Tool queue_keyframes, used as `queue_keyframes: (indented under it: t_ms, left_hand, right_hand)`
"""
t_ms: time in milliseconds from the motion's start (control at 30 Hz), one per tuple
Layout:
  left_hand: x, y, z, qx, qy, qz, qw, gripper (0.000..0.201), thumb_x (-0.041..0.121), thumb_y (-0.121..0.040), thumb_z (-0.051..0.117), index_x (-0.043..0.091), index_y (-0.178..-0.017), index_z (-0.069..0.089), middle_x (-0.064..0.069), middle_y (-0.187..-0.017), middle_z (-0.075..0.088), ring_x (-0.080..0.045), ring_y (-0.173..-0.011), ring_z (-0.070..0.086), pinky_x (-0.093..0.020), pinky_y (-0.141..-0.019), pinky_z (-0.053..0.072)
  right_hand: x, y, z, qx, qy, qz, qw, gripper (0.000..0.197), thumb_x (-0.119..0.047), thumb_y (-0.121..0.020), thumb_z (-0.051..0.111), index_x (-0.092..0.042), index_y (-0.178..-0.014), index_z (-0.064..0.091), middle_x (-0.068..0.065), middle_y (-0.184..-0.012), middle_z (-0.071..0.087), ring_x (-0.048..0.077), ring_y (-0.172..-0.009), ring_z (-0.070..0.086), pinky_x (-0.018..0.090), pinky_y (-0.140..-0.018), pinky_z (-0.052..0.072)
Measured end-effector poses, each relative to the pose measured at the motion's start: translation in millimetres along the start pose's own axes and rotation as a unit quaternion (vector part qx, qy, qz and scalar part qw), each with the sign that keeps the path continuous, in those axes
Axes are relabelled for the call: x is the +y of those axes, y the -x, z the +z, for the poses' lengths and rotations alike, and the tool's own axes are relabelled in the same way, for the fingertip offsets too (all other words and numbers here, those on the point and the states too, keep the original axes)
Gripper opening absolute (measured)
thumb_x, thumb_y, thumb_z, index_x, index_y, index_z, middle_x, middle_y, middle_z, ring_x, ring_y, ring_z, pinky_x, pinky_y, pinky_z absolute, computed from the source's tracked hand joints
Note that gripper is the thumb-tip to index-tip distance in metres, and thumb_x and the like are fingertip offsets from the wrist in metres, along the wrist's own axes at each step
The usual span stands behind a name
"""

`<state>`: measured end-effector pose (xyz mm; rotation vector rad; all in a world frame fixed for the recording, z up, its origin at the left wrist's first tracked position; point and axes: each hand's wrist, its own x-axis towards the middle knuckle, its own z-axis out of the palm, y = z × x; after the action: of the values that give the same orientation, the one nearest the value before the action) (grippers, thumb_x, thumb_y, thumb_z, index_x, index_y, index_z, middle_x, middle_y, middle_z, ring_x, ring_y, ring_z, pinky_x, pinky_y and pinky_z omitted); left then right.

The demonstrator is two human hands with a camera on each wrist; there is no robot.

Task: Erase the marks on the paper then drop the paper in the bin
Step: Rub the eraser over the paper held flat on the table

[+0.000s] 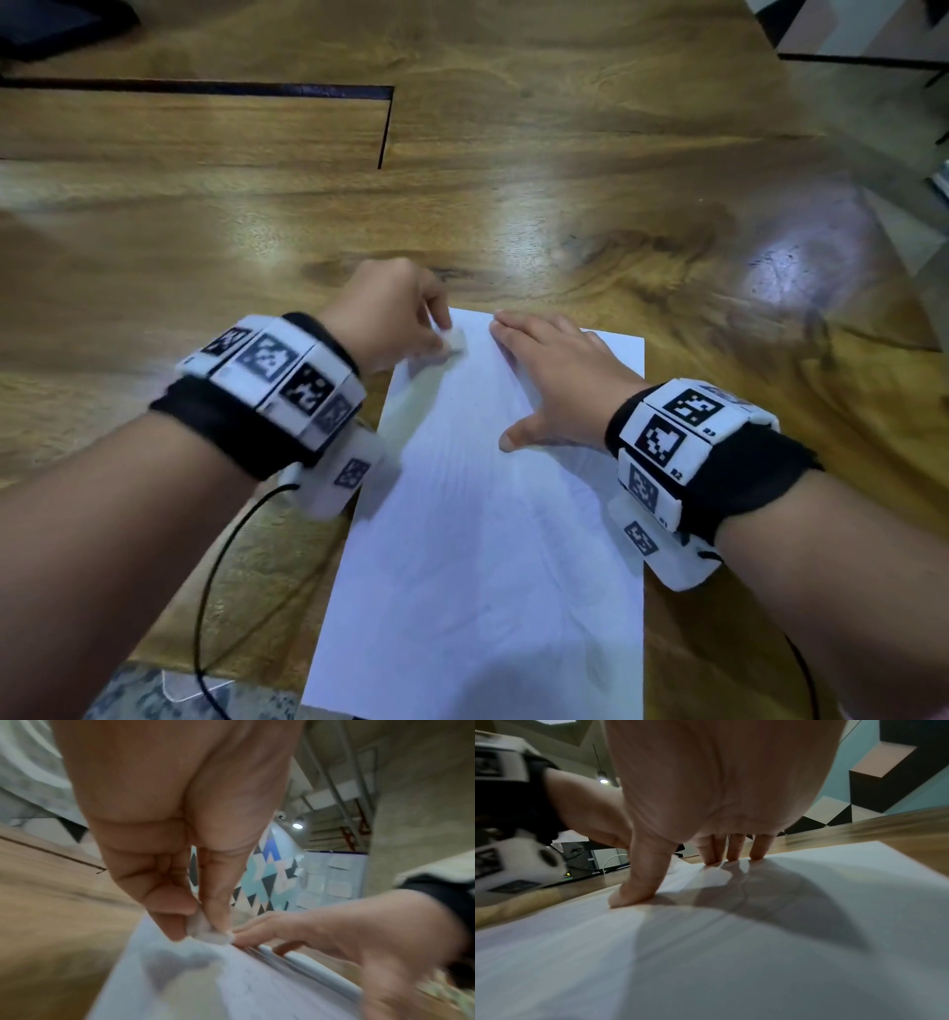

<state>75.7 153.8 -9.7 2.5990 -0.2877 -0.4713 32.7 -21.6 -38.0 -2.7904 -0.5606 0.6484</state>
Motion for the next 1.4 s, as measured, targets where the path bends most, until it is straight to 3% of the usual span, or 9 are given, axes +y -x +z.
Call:
queue_keyframes:
  t_ms: [133, 233, 333, 533, 767, 967, 1100, 1200, 1400]
  left_hand:
    - [10, 0, 11, 0.044, -0.015, 0.007, 0.999, 0.011, 0.011, -0.070, 0.074, 0.010, -0.079, 0.068, 0.004, -0.058, 0.053, -0.016, -0.063, 0.049, -0.022, -0.052, 0.028]
    - [2, 24, 20, -0.054, 0.007, 0.027, 0.998, 0.010, 0.006, -0.069, 0.072, 0.013, -0.069, 0.066, -0.005, -0.063, 0.065, -0.021, -0.063, 0.056, -0.024, -0.057, 0.041]
    - [-3, 27, 19, -0.116, 0.008, 0.018, 0.993, 0.014, 0.007, -0.070, 0.073, 0.019, -0.070, 0.066, 0.001, -0.062, 0.064, -0.010, -0.056, 0.052, -0.017, -0.054, 0.040]
    - [14, -11, 17, 0.014, -0.012, 0.020, 1.000, 0.012, 0.011, -0.073, 0.071, 0.013, -0.082, 0.063, 0.000, -0.066, 0.055, -0.018, -0.073, 0.049, -0.022, -0.063, 0.032]
    - [3, 28, 24, -0.157, -0.017, 0.041, 0.987, 0.015, 0.012, -0.069, 0.073, 0.019, -0.073, 0.061, 0.009, -0.052, 0.049, -0.005, -0.049, 0.044, -0.021, -0.050, 0.034]
    - [9, -10, 19, 0.012, 0.024, 0.014, 1.000, 0.014, 0.010, -0.071, 0.072, 0.017, -0.077, 0.062, 0.009, -0.058, 0.050, -0.018, -0.067, 0.050, -0.025, -0.064, 0.039]
    - [4, 19, 26, -0.075, 0.008, 0.056, 0.996, 0.027, 0.007, -0.071, 0.071, 0.023, -0.060, 0.052, 0.009, -0.051, 0.049, -0.012, -0.052, 0.047, -0.019, -0.052, 0.035]
    - [2, 24, 21, -0.150, -0.011, 0.055, 0.987, 0.018, 0.011, -0.070, 0.073, 0.023, -0.067, 0.059, 0.009, -0.054, 0.050, -0.008, -0.053, 0.046, -0.020, -0.053, 0.036]
    - [21, -9, 13, 0.002, -0.032, 0.049, 0.998, 0.010, 0.011, -0.073, 0.069, 0.012, -0.082, 0.066, 0.004, -0.063, 0.051, -0.017, -0.071, 0.050, -0.021, -0.063, 0.034]
  right_hand:
    - [0, 1, 0, -0.004, -0.007, 0.001, 1.000, 0.112, -0.053, -0.067, 0.075, -0.022, -0.151, 0.008, -0.013, -0.156, 0.003, 0.013, -0.141, 0.006, 0.030, -0.114, 0.011]
    - [1, 2, -1, -0.008, -0.007, 0.000, 1.000, 0.110, -0.054, -0.068, 0.074, -0.023, -0.151, 0.008, -0.006, -0.149, 0.011, 0.016, -0.136, 0.013, 0.030, -0.112, 0.017]
    - [0, 2, -2, -0.012, -0.002, 0.002, 1.000, 0.110, -0.055, -0.069, 0.073, -0.024, -0.151, 0.007, -0.003, -0.140, 0.017, 0.017, -0.130, 0.018, 0.029, -0.110, 0.021]
    - [-1, 1, -2, -0.014, 0.009, 0.009, 1.000, 0.111, -0.057, -0.068, 0.073, -0.024, -0.151, 0.008, -0.004, -0.136, 0.019, 0.016, -0.126, 0.021, 0.029, -0.110, 0.024]
    - [-3, 2, -4, -0.020, 0.018, 0.009, 1.000, 0.111, -0.056, -0.069, 0.073, -0.022, -0.151, 0.006, -0.002, -0.138, 0.020, 0.019, -0.127, 0.023, 0.031, -0.109, 0.026]
    - [-3, 2, -4, -0.018, 0.016, 0.015, 1.000, 0.110, -0.055, -0.069, 0.073, -0.023, -0.151, 0.006, -0.003, -0.136, 0.020, 0.017, -0.127, 0.023, 0.031, -0.109, 0.027]
    - [-4, 2, -3, -0.022, 0.014, 0.014, 1.000, 0.110, -0.054, -0.070, 0.073, -0.023, -0.151, 0.005, -0.003, -0.139, 0.018, 0.018, -0.129, 0.022, 0.030, -0.110, 0.025]
    - [-4, 2, -4, -0.025, 0.009, 0.015, 1.000, 0.110, -0.053, -0.070, 0.074, -0.023, -0.151, 0.005, -0.004, -0.142, 0.015, 0.017, -0.131, 0.020, 0.031, -0.110, 0.024]
    - [-4, 2, -4, -0.020, 0.020, 0.016, 0.999, 0.110, -0.055, -0.069, 0.073, -0.023, -0.151, 0.007, -0.004, -0.140, 0.018, 0.016, -0.128, 0.021, 0.031, -0.110, 0.026]
